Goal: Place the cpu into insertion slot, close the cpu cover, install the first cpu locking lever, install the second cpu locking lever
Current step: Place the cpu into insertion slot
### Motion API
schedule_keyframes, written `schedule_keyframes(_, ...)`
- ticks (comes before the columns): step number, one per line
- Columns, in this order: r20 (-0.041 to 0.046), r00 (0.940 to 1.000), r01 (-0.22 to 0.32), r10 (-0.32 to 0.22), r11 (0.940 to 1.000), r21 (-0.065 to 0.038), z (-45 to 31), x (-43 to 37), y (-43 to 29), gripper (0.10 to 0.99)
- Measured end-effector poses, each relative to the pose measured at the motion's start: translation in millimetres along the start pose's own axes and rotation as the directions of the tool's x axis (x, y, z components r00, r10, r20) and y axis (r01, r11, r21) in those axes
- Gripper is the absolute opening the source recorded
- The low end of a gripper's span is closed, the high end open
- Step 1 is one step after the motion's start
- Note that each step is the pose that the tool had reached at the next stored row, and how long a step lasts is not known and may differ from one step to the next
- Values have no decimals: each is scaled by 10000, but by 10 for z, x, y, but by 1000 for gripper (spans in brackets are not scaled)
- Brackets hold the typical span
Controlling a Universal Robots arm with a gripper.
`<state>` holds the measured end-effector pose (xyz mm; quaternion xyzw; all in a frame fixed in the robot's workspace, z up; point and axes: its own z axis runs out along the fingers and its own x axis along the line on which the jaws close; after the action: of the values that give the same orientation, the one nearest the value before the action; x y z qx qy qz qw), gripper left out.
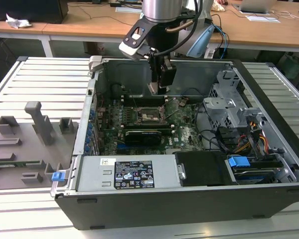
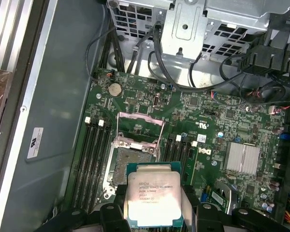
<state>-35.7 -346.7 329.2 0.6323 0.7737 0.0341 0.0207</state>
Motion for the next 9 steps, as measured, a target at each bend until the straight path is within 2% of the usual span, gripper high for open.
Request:
schedule_keyframes(5, 7, 10000, -87, 87, 10000, -2, 5, 0, 0, 525)
schedule_keyframes(9, 43, 9984, -557, 557, 9984, -8, 15, 0, -1, 525)
